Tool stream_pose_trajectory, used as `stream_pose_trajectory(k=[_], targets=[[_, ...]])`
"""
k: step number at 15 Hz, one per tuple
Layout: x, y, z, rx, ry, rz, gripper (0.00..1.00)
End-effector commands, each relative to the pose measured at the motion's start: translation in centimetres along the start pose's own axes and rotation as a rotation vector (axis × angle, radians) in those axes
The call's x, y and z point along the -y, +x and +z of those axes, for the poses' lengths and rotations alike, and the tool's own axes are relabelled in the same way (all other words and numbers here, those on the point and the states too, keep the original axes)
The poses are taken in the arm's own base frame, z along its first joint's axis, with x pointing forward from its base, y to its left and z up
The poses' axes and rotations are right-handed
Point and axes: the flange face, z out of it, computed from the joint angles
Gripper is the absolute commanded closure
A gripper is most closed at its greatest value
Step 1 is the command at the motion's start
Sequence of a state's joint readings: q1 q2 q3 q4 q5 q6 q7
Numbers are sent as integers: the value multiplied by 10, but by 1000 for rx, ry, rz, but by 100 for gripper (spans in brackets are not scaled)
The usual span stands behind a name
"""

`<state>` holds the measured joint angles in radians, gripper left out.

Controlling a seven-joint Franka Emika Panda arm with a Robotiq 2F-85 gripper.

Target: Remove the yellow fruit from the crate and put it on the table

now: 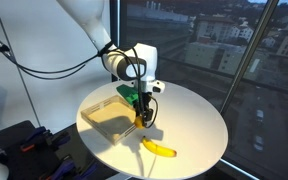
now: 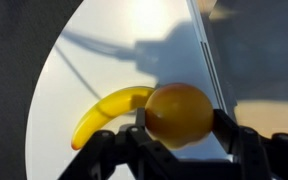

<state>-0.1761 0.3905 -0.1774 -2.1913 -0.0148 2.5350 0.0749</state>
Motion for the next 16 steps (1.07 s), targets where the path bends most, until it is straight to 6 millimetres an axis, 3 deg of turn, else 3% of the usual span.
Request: stream_pose_trajectory(k=[1, 16], targets=[[-9, 1, 7, -2, 13, 14, 57], [-23, -1, 42, 34, -1, 41, 57]])
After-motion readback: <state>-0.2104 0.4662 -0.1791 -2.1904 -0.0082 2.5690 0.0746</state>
